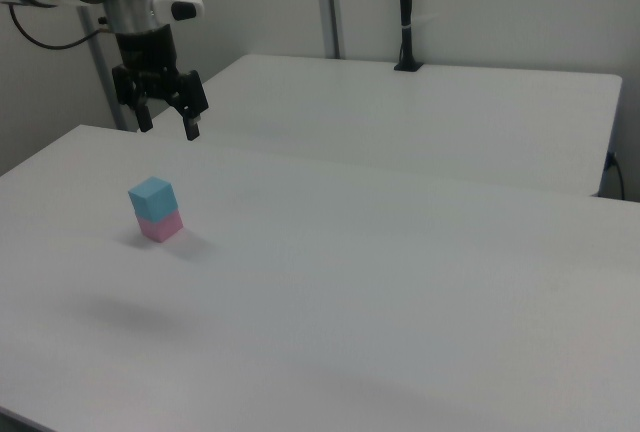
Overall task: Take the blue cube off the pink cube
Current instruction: 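Lower the open gripper down onto the light blue cube atop the pink cube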
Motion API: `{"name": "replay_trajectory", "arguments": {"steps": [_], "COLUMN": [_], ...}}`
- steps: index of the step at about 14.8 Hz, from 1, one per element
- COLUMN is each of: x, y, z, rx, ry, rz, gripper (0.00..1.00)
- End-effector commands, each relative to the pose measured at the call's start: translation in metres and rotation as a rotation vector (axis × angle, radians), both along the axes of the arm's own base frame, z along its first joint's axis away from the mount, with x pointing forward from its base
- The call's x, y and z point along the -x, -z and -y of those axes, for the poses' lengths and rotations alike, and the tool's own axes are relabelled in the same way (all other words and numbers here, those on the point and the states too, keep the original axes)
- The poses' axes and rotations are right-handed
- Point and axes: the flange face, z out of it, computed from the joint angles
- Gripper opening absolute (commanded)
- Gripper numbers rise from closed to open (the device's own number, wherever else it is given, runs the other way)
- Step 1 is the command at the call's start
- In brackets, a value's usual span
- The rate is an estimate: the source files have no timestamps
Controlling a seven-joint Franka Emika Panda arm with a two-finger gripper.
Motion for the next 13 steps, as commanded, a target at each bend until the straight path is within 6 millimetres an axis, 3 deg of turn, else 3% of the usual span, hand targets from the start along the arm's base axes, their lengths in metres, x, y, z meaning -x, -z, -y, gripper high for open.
{"name": "replay_trajectory", "arguments": {"steps": [1,9,13], "x": [0.002,0.001,-0.016], "y": [-0.002,-0.004,0.014], "z": [0.017,0.020,0.002], "rx": [-0.002,-0.003,-0.015], "ry": [-0.017,-0.008,0.072], "rz": [0.003,0.011,0.027], "gripper": [1.00,1.00,1.00]}}
